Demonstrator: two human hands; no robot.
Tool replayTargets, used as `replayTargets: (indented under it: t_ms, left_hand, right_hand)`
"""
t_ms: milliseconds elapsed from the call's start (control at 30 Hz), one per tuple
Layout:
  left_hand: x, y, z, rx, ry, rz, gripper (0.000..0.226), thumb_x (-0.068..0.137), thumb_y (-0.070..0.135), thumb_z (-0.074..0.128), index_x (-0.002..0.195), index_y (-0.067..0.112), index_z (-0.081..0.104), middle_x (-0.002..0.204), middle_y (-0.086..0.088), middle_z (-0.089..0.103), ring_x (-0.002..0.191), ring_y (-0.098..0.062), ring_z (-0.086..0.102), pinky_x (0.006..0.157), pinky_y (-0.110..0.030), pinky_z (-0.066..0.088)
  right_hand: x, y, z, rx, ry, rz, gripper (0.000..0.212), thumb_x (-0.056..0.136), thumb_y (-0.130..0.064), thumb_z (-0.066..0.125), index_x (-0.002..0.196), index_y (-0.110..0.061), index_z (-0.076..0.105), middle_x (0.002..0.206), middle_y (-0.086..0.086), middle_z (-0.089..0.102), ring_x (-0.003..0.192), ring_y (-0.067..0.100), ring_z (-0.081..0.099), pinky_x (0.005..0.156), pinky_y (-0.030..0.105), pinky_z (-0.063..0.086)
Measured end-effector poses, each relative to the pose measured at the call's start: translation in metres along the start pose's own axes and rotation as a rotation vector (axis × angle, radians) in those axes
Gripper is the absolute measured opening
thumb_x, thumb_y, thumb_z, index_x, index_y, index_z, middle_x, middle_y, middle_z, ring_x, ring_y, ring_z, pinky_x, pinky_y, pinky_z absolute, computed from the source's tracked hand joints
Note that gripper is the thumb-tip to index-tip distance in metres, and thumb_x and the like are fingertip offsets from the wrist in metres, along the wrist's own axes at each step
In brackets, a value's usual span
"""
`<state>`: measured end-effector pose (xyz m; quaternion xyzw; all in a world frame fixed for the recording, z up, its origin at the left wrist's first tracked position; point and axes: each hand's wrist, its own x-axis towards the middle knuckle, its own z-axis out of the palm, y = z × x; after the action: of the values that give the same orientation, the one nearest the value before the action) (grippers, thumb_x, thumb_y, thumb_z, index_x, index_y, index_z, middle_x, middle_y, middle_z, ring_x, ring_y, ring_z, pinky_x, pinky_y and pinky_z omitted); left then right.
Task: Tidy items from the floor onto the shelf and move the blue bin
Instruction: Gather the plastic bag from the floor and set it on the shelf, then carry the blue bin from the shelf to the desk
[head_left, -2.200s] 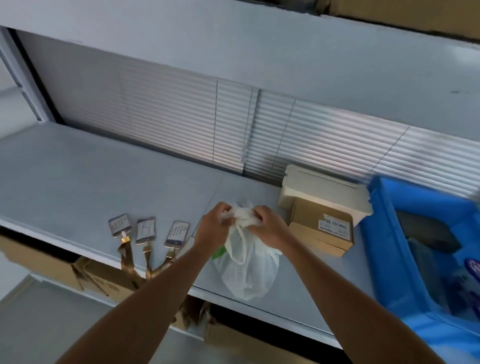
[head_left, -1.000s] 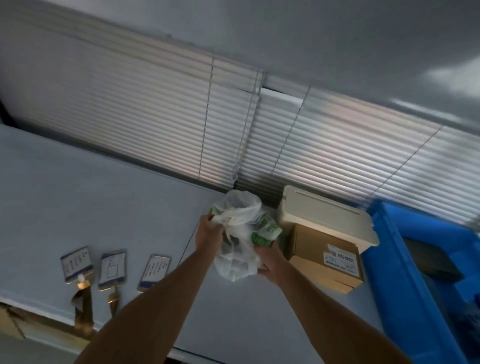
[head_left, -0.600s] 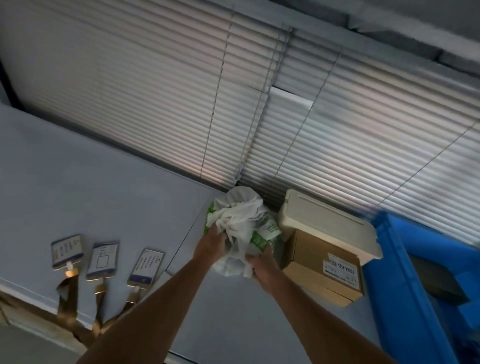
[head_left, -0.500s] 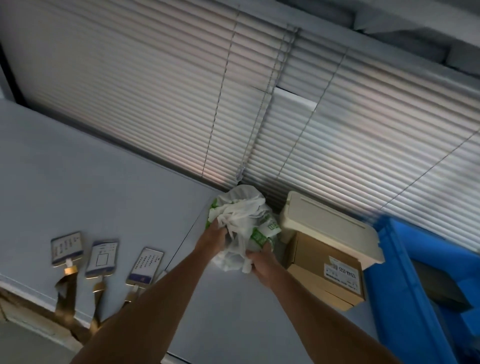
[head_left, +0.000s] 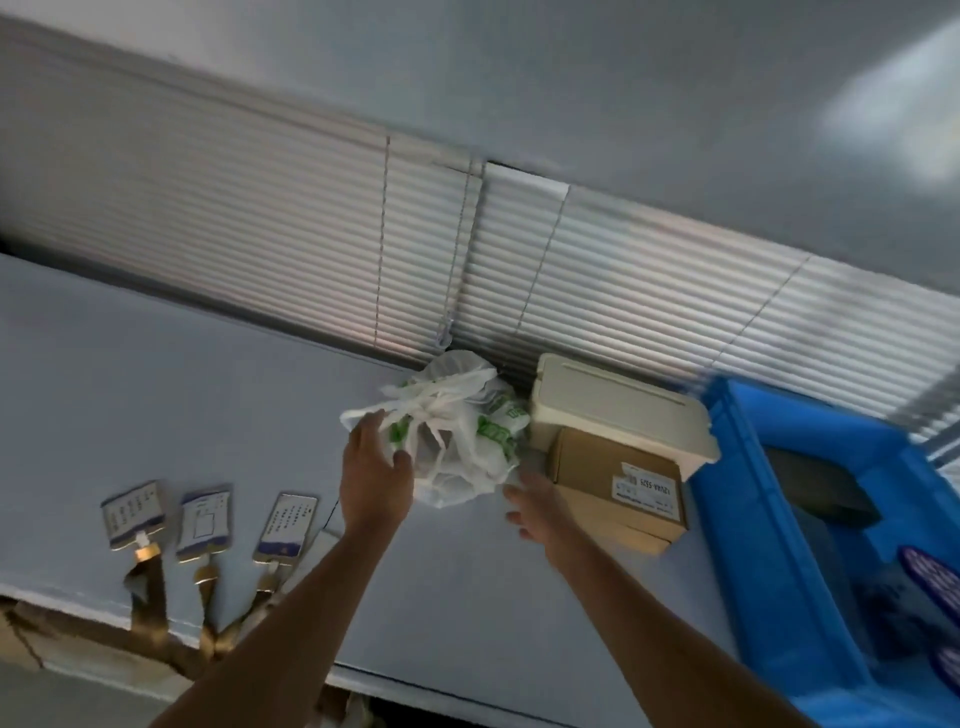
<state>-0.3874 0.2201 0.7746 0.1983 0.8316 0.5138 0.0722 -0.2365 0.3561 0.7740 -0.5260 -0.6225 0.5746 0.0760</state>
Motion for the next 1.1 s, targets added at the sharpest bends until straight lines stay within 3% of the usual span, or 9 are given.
replayTargets:
  t_ms: [100, 267, 367, 567, 667, 767, 833, 967, 1100]
  left_hand:
    - [-0.034, 0.001, -0.014, 0.046, -0.051, 0.074, 0.041, 0.084, 0.011, 0.058, 0.124, 0.017, 0.06, 0.121, -0.008, 0.064, 0.108, -0.025, 0.06, 0.087, -0.036, 0.046]
    - [-0.087, 0.013, -0.009, 0.039, -0.509, 0.022, 0.023, 0.089, 0.023, 0.058, 0.109, 0.027, 0.068, 0.104, -0.001, 0.073, 0.079, -0.014, 0.066, 0.066, -0.026, 0.049]
    - [-0.116, 0.039, 0.019, 0.063, -0.757, 0.037, 0.025, 0.087, 0.027, 0.058, 0.109, 0.027, 0.068, 0.107, 0.0, 0.073, 0.091, -0.018, 0.068, 0.074, -0.03, 0.05]
    - [-0.187, 0.124, 0.109, 0.058, -1.013, 0.097, 0.034, 0.063, 0.039, 0.052, 0.092, 0.029, 0.067, 0.103, -0.006, 0.074, 0.094, -0.027, 0.068, 0.074, -0.031, 0.046]
    - [-0.226, 0.174, 0.17, -0.019, -1.064, 0.029, 0.025, 0.074, 0.036, 0.063, 0.094, 0.022, 0.066, 0.113, -0.017, 0.07, 0.091, -0.027, 0.064, 0.082, -0.035, 0.048]
    - [-0.255, 0.218, 0.234, -0.029, -1.043, -0.105, 0.046, 0.088, 0.04, 0.064, 0.121, 0.008, 0.06, 0.122, -0.02, 0.062, 0.11, -0.035, 0.06, 0.091, -0.045, 0.048]
    - [-0.267, 0.235, 0.263, -0.015, -1.042, -0.256, 0.058, 0.084, 0.044, 0.068, 0.129, 0.01, 0.052, 0.124, -0.012, 0.057, 0.11, -0.033, 0.057, 0.087, -0.044, 0.047]
    - [-0.278, 0.233, 0.29, 0.013, -0.99, -0.336, 0.052, 0.077, 0.01, 0.068, 0.125, 0.007, 0.048, 0.118, -0.013, 0.06, 0.099, -0.032, 0.063, 0.082, -0.046, 0.056]
    - [-0.277, 0.223, 0.293, 0.006, -0.895, -0.3, 0.049, 0.071, 0.005, 0.064, 0.118, 0.013, 0.052, 0.118, -0.013, 0.062, 0.101, -0.035, 0.065, 0.075, -0.048, 0.06]
  right_hand:
    - [-0.052, 0.024, -0.02, 0.059, 0.013, -0.004, 0.022, 0.095, -0.01, 0.056, 0.115, -0.012, 0.064, 0.105, 0.011, 0.068, 0.07, 0.017, 0.064, 0.055, 0.021, 0.042]
    - [-0.155, 0.075, -0.069, 0.074, 0.165, -0.037, 0.021, 0.094, -0.005, 0.053, 0.1, -0.011, 0.072, 0.082, 0.004, 0.071, 0.069, 0.017, 0.068, 0.062, 0.024, 0.049]
    - [-0.2, 0.111, -0.11, -0.012, 0.309, -0.069, 0.021, 0.094, -0.013, 0.055, 0.091, -0.025, 0.071, 0.085, 0.002, 0.075, 0.073, 0.015, 0.073, 0.073, 0.029, 0.053]
    - [-0.248, 0.17, -0.217, 0.16, 0.723, -0.042, 0.017, 0.088, -0.014, 0.062, 0.076, -0.02, 0.072, 0.069, 0.003, 0.073, 0.063, 0.014, 0.068, 0.071, 0.037, 0.053]
    - [-0.245, 0.191, -0.276, 0.24, 0.823, 0.088, 0.013, 0.088, -0.025, 0.059, 0.091, -0.02, 0.071, 0.076, 0.001, 0.072, 0.072, 0.017, 0.067, 0.074, 0.04, 0.054]
    - [-0.228, 0.202, -0.331, 0.323, 0.784, 0.197, 0.054, 0.08, -0.047, 0.055, 0.111, -0.004, 0.065, 0.083, 0.004, 0.063, 0.081, 0.026, 0.063, 0.075, 0.043, 0.049]
    - [-0.216, 0.2, -0.358, 0.361, 0.719, 0.253, 0.057, 0.087, -0.051, 0.052, 0.112, 0.001, 0.058, 0.094, 0.01, 0.058, 0.094, 0.034, 0.064, 0.082, 0.047, 0.052]
    - [-0.199, 0.198, -0.389, 0.714, 0.512, 0.387, 0.073, 0.089, -0.058, 0.059, 0.14, -0.01, 0.039, 0.138, 0.014, 0.048, 0.123, 0.035, 0.055, 0.097, 0.052, 0.048]
    - [-0.178, 0.201, -0.405, 0.904, 0.442, 0.405, 0.077, 0.084, -0.05, 0.071, 0.14, -0.01, 0.038, 0.141, 0.022, 0.046, 0.119, 0.042, 0.057, 0.096, 0.055, 0.052]
